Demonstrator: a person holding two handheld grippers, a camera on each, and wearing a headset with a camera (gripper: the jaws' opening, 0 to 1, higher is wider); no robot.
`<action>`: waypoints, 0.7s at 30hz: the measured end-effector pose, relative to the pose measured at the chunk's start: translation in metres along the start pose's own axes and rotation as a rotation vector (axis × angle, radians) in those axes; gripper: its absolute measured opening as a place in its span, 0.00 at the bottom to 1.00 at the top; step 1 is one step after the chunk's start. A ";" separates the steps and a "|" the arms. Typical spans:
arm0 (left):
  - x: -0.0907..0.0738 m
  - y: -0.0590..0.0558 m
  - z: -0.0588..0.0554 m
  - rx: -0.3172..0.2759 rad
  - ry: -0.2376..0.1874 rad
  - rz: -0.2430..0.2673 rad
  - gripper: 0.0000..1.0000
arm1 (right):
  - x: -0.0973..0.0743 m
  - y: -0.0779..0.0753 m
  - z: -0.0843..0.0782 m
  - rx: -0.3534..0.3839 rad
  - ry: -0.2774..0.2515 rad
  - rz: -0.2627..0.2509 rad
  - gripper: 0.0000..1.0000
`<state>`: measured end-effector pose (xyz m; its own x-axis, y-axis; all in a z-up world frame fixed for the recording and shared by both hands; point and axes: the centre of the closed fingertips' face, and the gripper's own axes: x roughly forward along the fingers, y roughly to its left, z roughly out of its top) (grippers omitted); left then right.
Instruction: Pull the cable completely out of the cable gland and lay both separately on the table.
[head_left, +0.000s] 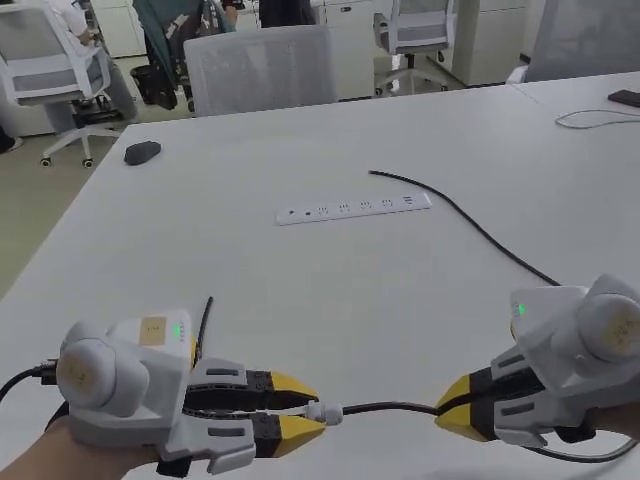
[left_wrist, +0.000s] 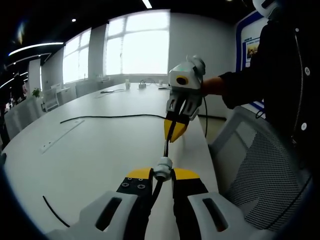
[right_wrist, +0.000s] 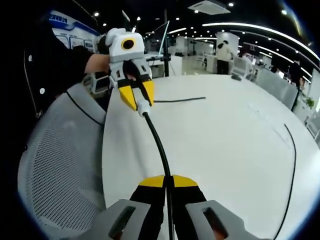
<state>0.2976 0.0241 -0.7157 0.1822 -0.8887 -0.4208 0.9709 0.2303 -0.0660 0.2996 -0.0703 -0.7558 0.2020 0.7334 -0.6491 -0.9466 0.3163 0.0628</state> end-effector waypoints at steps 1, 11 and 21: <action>0.000 0.000 0.000 0.002 -0.001 0.000 0.15 | -0.001 -0.003 -0.003 0.017 0.006 -0.015 0.00; -0.002 0.002 -0.002 0.001 0.008 0.011 0.15 | -0.007 -0.023 -0.036 0.075 0.080 -0.102 0.00; -0.002 0.003 -0.002 0.007 0.012 0.014 0.15 | -0.011 -0.035 -0.069 0.091 0.173 -0.153 0.00</action>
<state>0.3003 0.0276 -0.7172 0.1936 -0.8807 -0.4322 0.9694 0.2395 -0.0536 0.3137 -0.1311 -0.8026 0.2879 0.5612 -0.7760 -0.8801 0.4745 0.0166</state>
